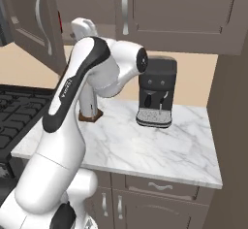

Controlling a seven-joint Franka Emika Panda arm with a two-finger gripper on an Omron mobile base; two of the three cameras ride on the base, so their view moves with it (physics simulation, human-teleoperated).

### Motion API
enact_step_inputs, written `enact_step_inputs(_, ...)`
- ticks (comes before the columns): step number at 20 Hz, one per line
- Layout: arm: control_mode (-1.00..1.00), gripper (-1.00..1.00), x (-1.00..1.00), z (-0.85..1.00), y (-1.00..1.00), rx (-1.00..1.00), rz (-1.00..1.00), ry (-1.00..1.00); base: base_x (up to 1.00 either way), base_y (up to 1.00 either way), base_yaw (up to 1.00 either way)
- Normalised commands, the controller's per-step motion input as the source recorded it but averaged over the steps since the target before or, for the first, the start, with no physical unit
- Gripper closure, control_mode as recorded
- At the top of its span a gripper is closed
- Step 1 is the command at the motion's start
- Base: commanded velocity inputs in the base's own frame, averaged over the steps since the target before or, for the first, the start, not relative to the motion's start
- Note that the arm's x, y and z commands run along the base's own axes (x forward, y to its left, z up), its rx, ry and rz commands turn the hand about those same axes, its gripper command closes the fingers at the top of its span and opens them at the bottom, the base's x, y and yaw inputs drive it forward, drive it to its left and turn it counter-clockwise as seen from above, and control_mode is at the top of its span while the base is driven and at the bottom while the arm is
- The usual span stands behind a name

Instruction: Get the candle and the beer from the cabinet and move them to the dining counter.

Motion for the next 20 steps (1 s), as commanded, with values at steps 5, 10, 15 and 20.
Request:
enact_step_inputs(5, -1.00, -1.00, -0.46, 0.00, 0.78, 0.01, 0.20, 0.01, 0.00, 0.00, 0.00)
enact_step_inputs(10, -1.00, -1.00, -0.81, 0.00, 0.81, 0.00, 0.23, 0.00, 0.00, 0.00, 0.00)
enact_step_inputs(15, -1.00, -1.00, -0.80, -0.03, 0.89, 0.00, 0.23, 0.00, 0.00, 0.00, 0.00)
enact_step_inputs(20, -1.00, -1.00, -0.28, -0.04, 1.00, 0.00, 0.18, 0.02, 0.00, 0.00, 0.00)
